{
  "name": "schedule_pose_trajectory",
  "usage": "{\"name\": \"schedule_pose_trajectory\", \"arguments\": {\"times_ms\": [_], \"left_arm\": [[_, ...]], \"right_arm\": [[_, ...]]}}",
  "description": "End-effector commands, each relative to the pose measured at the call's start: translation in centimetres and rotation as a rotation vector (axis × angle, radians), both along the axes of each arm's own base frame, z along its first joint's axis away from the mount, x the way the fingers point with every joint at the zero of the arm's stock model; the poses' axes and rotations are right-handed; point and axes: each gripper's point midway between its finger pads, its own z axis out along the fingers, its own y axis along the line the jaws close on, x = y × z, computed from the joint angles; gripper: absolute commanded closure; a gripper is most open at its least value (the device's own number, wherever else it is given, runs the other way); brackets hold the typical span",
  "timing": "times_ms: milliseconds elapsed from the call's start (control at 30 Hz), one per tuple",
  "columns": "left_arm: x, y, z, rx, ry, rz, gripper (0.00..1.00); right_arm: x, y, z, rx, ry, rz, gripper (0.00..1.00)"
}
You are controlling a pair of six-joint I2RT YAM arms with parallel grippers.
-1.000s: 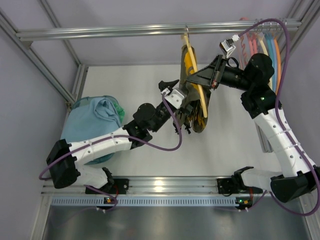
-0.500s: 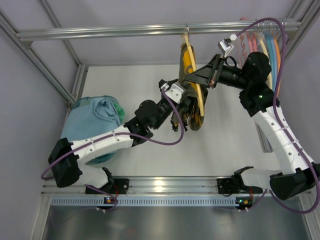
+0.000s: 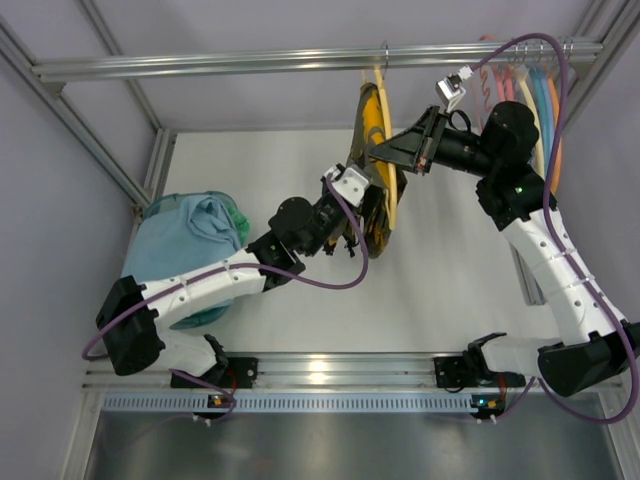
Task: Remove the trousers from the hanger
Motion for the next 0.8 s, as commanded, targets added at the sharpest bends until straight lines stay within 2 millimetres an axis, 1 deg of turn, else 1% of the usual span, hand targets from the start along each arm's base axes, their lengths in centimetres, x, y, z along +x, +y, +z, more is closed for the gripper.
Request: {"name": "schedule_pose_trajectory", "arguments": {"times_ms": [0,67,233,300,333,367,467,533,567,633,667,733,767], "left_arm": [[0.9,2.6,4.7,-0.09,-0.068,0.082,1.0],[0.5,2.8,5.8,-0.112,-0.08,0.07,1.0],[-0.5,4.5,10.4,-0.19,-0.127,0.064,1.0],[-0.8,5.3,11.5,-0.215,-0.125,0.07,1.0],[-0.9,5.5,12.2,-0.225,-0.127,0.07,1.0],[-1.0,5.6,12.3,-0.223,-0.121,0.07,1.0],[-1.4,6.2,13.7,-0.24,-0.121,0.068,1.0],[-1.8,6.6,14.9,-0.25,-0.135,0.064,1.0],[-2.2,7.0,16.2,-0.261,-0.148,0.062,1.0],[-2.4,7.6,17.5,-0.276,-0.159,0.071,1.0],[-2.7,8.2,19.0,-0.294,-0.172,0.075,1.0],[-3.0,8.8,20.4,-0.31,-0.184,0.081,1.0],[-3.1,9.0,21.3,-0.322,-0.193,0.081,1.0]], "right_arm": [[-4.4,-0.7,7.5,0.089,-0.325,0.051,1.0],[-4.1,-0.8,6.8,0.076,-0.313,0.037,1.0],[-4.0,-0.9,6.1,0.066,-0.309,0.028,1.0],[-3.8,-0.8,5.4,0.051,-0.282,0.029,1.0],[-3.8,-0.7,5.3,0.05,-0.281,0.03,1.0],[-3.7,-0.8,5.3,0.05,-0.282,0.028,1.0],[-3.5,-0.7,4.5,0.037,-0.274,0.024,1.0],[-3.2,-0.7,3.6,0.019,-0.262,0.015,1.0],[-2.9,-0.7,2.8,0.009,-0.245,0.007,1.0],[-3.0,-0.8,2.1,-0.005,-0.24,0.002,1.0],[-2.7,-0.8,1.3,-0.016,-0.223,-0.003,1.0],[-2.7,-0.9,0.5,-0.035,-0.22,-0.008,1.0],[-2.5,-1.0,-0.5,-0.05,-0.204,-0.011,1.0]]}}
